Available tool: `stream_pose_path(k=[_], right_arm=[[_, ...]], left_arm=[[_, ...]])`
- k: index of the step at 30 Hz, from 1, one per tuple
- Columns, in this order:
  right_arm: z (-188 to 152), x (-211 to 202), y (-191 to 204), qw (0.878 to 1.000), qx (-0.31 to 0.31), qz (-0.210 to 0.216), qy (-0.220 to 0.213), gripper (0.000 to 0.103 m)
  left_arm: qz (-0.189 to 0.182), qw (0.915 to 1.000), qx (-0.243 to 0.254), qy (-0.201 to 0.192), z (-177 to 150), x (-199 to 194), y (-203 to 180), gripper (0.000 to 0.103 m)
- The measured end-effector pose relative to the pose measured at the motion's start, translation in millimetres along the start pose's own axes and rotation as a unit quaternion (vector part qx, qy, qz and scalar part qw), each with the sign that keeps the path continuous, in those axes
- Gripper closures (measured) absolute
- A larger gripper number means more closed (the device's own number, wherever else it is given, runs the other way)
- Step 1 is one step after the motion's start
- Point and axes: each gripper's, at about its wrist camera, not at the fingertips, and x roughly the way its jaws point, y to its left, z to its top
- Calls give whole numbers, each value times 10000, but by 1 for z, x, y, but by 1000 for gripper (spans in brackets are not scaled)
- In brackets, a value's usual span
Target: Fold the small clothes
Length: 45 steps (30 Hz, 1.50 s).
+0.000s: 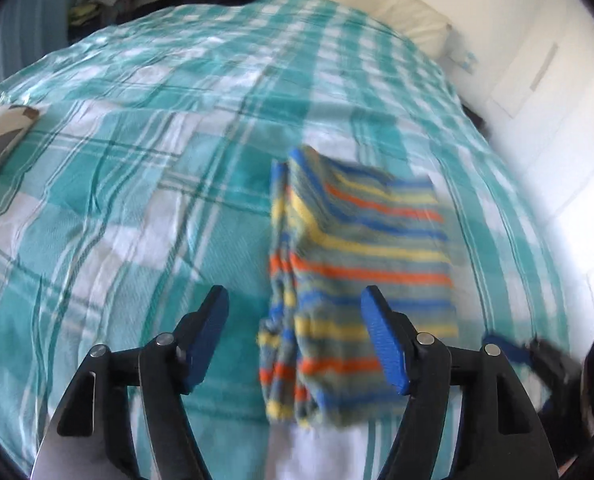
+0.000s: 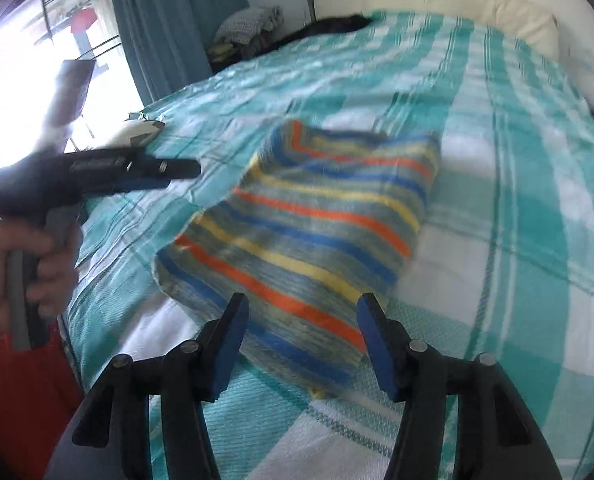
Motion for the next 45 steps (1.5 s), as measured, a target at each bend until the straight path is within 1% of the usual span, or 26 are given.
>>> stream_pose_path(k=[1, 2, 3, 4, 5, 6, 7, 8, 9, 10, 11, 12, 13, 14, 15, 17, 18, 20, 24, 27, 31, 36, 45], right_arm=[[-3, -2, 5, 10000, -46, -59, -47, 46], [-7, 0, 7, 10000, -26, -74, 3, 46], [-11, 5, 7, 9999, 26, -89, 118, 46], [-16, 7, 10, 9995, 85, -145, 253, 46], [-24, 7, 9, 9988, 161, -270, 384, 46], [-30, 2, 8, 9983, 231, -365, 391, 46], [-36, -7, 7, 9982, 310, -414, 298, 46], [-45, -22, 6, 9980, 414, -464, 148, 44], [-55, -36, 6, 9972, 530, -532, 9, 41], [-66, -51, 4, 9956, 678, -637, -136, 31], [-74, -60, 3, 9941, 774, -721, -236, 21], [-87, -73, 2, 9919, 862, -857, -374, 17], [-99, -83, 2, 9894, 902, -1036, -478, 15], [-106, -88, 3, 9877, 888, -1187, -495, 15], [-113, -90, 2, 9861, 819, -1377, -448, 15], [-122, -88, -2, 9846, 707, -1579, -234, 15], [-125, -87, -7, 9833, 737, -1658, -151, 15], [-125, -87, -19, 9792, 871, -1831, -95, 15], [-122, -87, -30, 9709, 994, -2171, -160, 14], [-127, -85, -31, 9626, 1001, -2515, -89, 14], [-134, -87, -36, 9553, 1127, -2734, 58, 14], [-135, -86, -39, 9454, 1172, -3037, 179, 14], [-134, -86, -32, 9438, 1070, -3118, 258, 14]], left_arm=[[125, 9997, 166, 126, -7, 6, -5, 32], [370, 9982, 345, 329, -17, 17, -7, 37], [673, 9949, 452, 597, -28, 31, -5, 51], [794, 9929, 419, 779, -35, 37, 1, 56], [695, 9943, 203, 780, -40, 36, 12, 57], [627, 9959, -28, 645, -42, 25, 19, 57], [653, 9963, -151, 546, -43, 15, 21, 53], [617, 9972, -213, 371, -45, 1, 24, 41], [542, 9981, -232, 197, -48, -11, 24, 33], [454, 9987, -250, -19, -52, -24, 24, 29], [378, 9986, -255, -266, -58, -37, 23, 22], [390, 9980, -252, -438, -64, -46, 22, 16], [478, 9967, -258, -595, -70, -52, 21, 14], [616, 9949, -302, -741, -77, -56, 22, 13], [695, 9939, -370, -771, -82, -56, 23, 13], [801, 9932, -481, -695, -86, -51, 27, 13], [841, 9929, -564, -629, -86, -46, 29, 13], [822, 9925, -636, -648, -89, -43, 32, 13], [1043, 9911, -441, -705, -92, -44, 32, 13], [1137, 9909, -373, -619, -96, -40, 33, 13], [1063, 9922, -331, -559, -100, -39, 31, 13], [1058, 9927, -53, -583, -99, -39, 24, 13], [964, 9937, -53, -566, -96, -38, 21, 13]])
